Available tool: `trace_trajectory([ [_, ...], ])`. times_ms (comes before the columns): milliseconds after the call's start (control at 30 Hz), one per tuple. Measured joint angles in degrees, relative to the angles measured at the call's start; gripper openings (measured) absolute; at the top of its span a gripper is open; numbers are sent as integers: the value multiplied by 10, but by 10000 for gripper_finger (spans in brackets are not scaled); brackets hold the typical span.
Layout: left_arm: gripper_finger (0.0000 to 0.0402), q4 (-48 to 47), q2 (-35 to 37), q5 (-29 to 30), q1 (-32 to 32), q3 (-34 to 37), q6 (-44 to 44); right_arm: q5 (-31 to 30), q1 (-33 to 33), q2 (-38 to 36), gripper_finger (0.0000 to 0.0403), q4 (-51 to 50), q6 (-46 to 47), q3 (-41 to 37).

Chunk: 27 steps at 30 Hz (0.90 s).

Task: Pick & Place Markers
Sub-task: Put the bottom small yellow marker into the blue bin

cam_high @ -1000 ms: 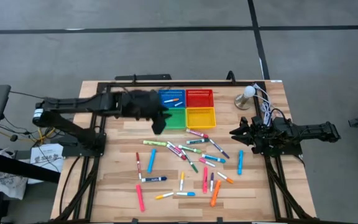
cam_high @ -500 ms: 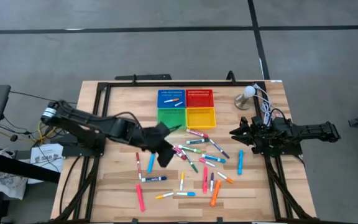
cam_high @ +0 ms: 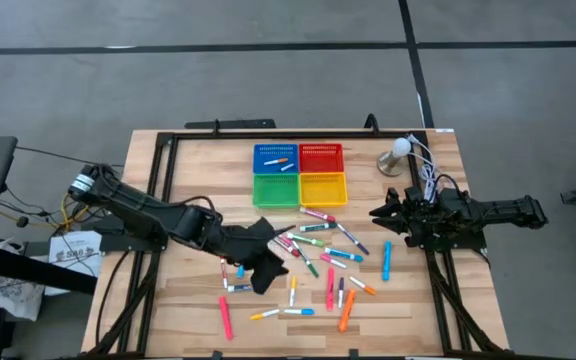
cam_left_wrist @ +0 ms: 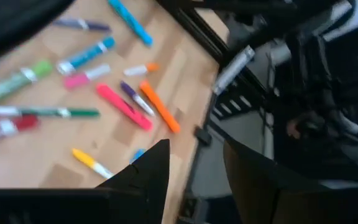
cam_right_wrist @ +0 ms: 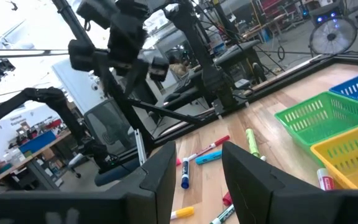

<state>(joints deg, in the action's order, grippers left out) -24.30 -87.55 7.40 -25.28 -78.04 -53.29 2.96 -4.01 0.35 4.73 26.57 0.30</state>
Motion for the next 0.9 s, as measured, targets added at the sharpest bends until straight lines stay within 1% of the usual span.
trace_trajectory([
  [167,150,0,-30,1,-48,0,-47,0,0,0,120,0,0,0],
  [300,150,-2,-66,17,-95,0,-97,0,0,0,120,0,0,0],
  [433,150,-5,-101,21,-128,0,-141,0,0,0,120,0,0,0],
  [533,150,-5,-128,20,-147,0,-149,0,0,0,120,0,0,0],
  [667,150,-9,-164,15,-162,0,-150,0,0,0,120,0,0,0],
  [767,150,-19,-191,0,-159,0,-151,0,0,0,120,0,0,0],
  [900,150,-44,-223,-7,-151,0,-151,0,0,0,120,0,0,0],
])
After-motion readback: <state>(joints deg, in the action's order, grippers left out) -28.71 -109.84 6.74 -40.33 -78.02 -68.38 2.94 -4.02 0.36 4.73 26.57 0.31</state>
